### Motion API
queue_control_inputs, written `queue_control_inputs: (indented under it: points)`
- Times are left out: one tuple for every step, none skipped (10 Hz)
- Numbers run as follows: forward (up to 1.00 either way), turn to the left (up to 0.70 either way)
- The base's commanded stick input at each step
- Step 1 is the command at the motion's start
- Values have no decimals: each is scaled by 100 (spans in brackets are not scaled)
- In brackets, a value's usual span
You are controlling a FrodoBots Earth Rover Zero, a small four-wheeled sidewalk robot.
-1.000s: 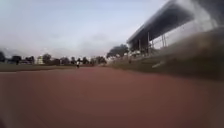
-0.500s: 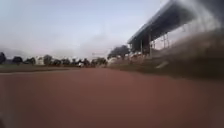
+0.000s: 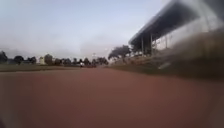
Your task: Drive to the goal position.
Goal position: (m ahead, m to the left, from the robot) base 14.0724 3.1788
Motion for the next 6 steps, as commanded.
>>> queue_control_inputs:
  points:
    - [70,0]
    - [70,0]
    - [70,0]
    - [70,0]
    - [70,0]
    - [70,0]
